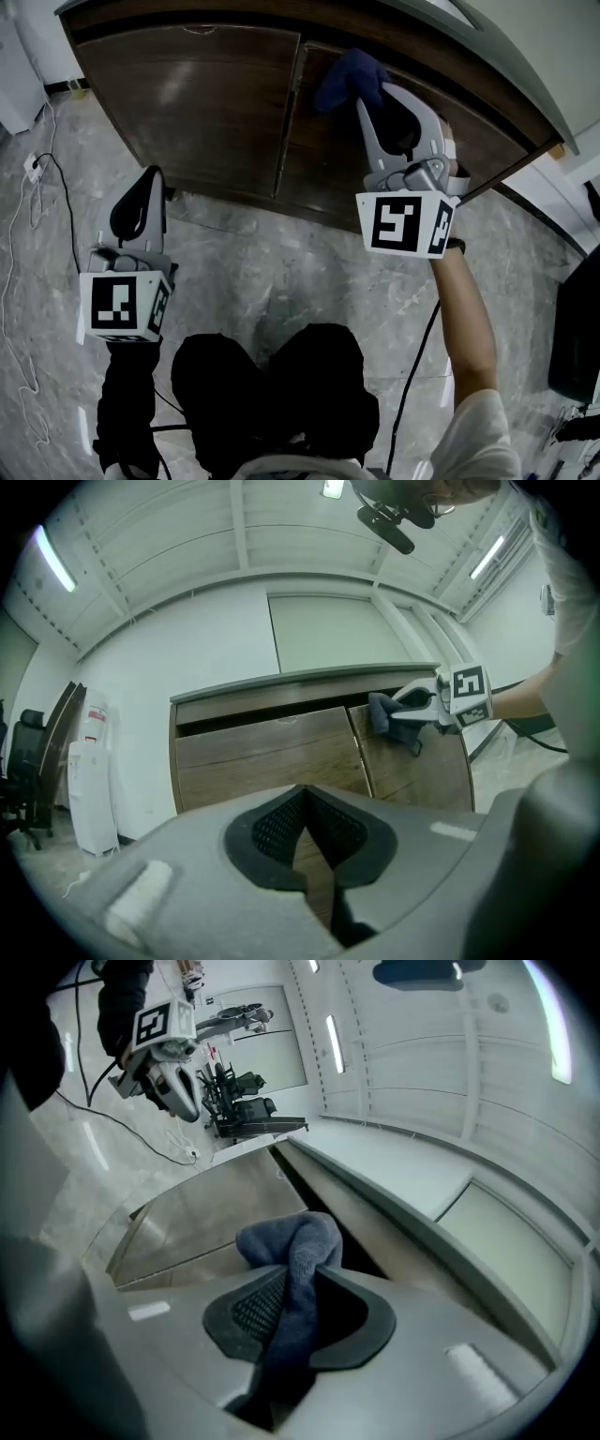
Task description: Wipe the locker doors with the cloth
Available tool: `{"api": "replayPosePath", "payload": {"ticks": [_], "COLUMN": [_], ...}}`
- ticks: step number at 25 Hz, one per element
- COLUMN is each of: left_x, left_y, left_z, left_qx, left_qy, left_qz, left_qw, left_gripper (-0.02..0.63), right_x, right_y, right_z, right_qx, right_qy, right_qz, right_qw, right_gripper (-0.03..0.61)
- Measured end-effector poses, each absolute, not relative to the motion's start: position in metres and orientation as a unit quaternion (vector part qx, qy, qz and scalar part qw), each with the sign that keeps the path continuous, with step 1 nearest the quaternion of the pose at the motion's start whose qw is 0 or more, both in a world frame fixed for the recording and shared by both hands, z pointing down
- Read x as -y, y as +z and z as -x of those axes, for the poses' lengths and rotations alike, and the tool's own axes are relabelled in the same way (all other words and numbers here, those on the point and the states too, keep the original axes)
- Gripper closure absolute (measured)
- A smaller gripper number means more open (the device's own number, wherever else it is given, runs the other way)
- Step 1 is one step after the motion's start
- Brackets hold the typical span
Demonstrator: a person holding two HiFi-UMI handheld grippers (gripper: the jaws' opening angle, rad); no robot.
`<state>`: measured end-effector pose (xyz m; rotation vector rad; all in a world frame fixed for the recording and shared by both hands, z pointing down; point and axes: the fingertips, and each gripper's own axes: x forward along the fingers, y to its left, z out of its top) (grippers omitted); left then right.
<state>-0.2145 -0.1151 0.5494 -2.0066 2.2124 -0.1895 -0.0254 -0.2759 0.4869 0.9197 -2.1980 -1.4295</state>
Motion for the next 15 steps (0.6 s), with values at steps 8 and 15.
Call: {"api": "replayPosePath", "payload": {"ticks": [8, 15], "left_x": [0.100, 0.090], "left_y": [0.571, 0.586], "left_z": [0.238, 0.256], "left_qx": [-0.747, -0.758], "left_qy": [-0.068, -0.072], "left_qz": [0.659, 0.648], "left_qw": [0.053, 0.041], "left_gripper": [0.612, 0.612], "right_x": [0.272, 0.275], "right_y": [0.683, 0.856], "right_z": [0.048, 0.042], "right_qx": [0.795, 0.791], "right_qy": [-0.476, -0.428], "right_qz": [-0.257, -0.181], "right_qw": [0.274, 0.398], "right_gripper": [0.511, 0.511]}}
